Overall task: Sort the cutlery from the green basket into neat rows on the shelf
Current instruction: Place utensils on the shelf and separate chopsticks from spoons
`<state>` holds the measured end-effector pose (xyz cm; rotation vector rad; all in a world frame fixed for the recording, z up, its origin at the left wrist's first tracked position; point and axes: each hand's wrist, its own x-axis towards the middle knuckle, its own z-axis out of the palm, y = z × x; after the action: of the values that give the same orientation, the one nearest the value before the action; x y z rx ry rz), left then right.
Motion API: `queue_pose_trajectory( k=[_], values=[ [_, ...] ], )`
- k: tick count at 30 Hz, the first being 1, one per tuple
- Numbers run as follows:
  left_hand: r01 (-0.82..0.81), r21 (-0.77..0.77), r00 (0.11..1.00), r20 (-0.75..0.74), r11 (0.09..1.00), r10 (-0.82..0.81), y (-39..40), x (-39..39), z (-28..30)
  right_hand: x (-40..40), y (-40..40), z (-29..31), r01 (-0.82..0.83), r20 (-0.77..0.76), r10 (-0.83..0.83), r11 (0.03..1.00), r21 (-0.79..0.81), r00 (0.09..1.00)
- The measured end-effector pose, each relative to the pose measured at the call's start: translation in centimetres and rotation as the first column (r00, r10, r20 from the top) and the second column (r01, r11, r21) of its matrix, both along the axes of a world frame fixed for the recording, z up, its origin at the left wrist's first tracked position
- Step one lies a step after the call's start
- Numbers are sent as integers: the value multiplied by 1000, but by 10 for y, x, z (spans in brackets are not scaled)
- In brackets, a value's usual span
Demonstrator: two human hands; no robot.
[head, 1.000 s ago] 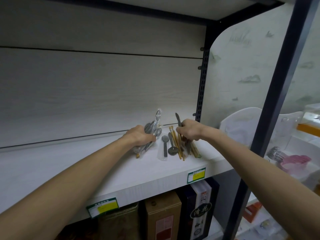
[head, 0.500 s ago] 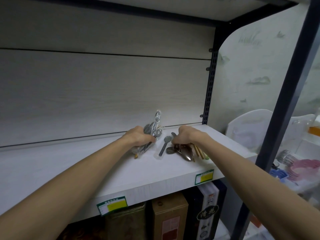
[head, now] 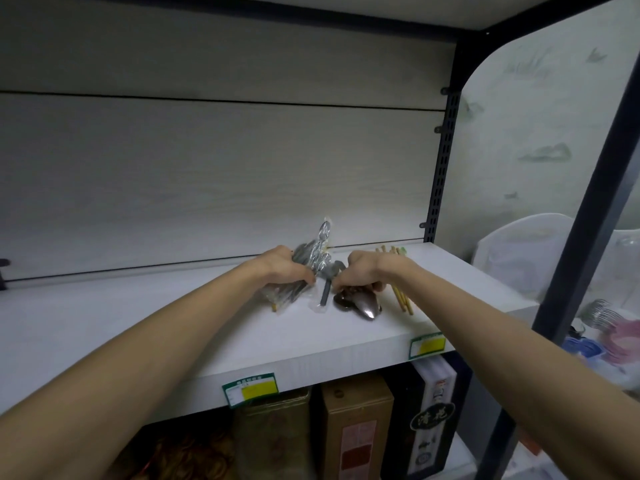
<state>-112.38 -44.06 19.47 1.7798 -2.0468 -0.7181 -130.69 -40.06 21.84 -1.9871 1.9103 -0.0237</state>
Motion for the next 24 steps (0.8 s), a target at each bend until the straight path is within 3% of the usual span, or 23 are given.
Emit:
queue_pose_trajectory(
  k=[11, 18, 24],
  values=[
    [-52, 77, 983, -170, 996, 65, 14, 37, -2, 14, -1, -9, 77, 226, -52, 992, -102, 973],
    [-72, -12, 992, -101, 997, 71, 25, 81, 4, 56, -11, -22, 60, 111, -33, 967, -246, 993],
    [-145, -105, 988, -60, 984, 139, 34, 143, 15, 114, -9, -25, -70, 74, 94, 959, -275, 993]
  ],
)
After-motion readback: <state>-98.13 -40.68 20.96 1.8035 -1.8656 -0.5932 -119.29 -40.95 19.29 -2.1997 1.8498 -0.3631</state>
